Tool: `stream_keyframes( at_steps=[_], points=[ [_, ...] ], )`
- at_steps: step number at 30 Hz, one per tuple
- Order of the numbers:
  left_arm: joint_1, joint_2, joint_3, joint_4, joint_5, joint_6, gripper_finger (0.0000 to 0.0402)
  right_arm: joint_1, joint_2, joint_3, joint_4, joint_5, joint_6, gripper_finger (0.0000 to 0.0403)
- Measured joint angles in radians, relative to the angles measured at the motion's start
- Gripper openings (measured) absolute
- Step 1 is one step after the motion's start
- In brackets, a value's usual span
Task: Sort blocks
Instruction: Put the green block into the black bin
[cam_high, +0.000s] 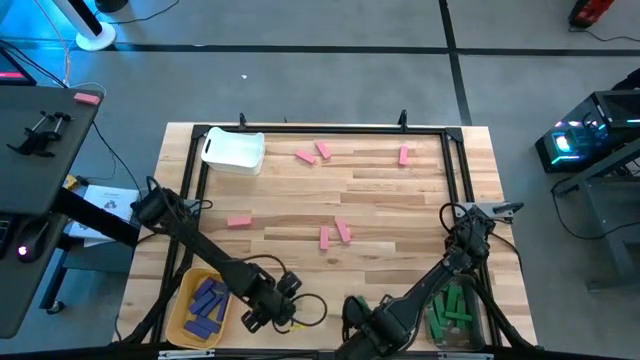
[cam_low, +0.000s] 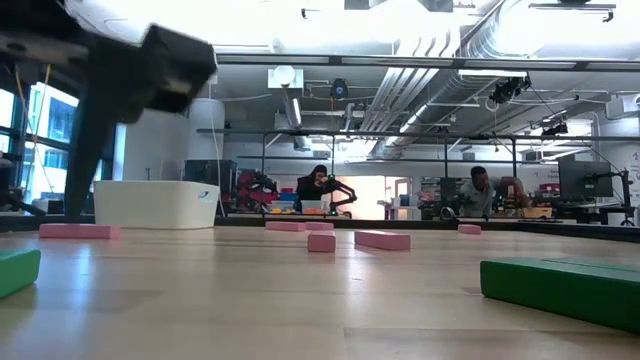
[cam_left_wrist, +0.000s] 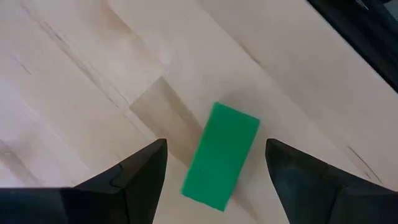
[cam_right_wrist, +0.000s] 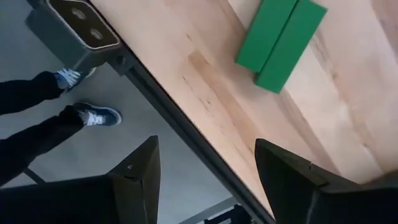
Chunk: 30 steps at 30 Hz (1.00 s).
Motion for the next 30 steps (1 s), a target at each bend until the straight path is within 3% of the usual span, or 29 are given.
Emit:
stream_keyframes(
  at_steps=[4, 14, 18, 22, 24, 26, 30],
  points=[
    [0.026, 0.02, 0.0, -0.006, 0.079, -0.005, 0.026, -0.001, 0.0, 0.0, 0.028, 0.0, 0.01, 0.0195],
    [0.036, 0.094, 0.006, 0.001, 0.09, 0.02, 0.0257, -0.001, 0.0, -0.001, 0.034, 0.001, 0.011, 0.0195],
    [0.036, 0.089, 0.006, 0.0, 0.072, -0.021, 0.0207, 0.006, 0.0, 0.029, 0.021, 0.039, 0.014, 0.0195],
    [0.041, 0.047, -0.001, -0.024, 0.071, -0.072, 0.0073, 0.029, 0.0, 0.142, -0.014, 0.168, 0.035, 0.0195],
    [0.05, 0.006, -0.004, -0.041, 0.076, -0.097, 0.0067, 0.047, -0.001, 0.199, -0.02, 0.262, 0.049, 0.0195],
    [0.063, -0.044, -0.001, -0.028, 0.073, -0.122, 0.0067, 0.066, -0.042, 0.168, 0.038, 0.373, 0.097, 0.0195],
    [0.084, -0.161, -0.001, -0.027, -0.067, -0.169, 0.0067, 0.088, -0.076, 0.139, 0.037, 0.633, 0.376, 0.0195]
  ],
)
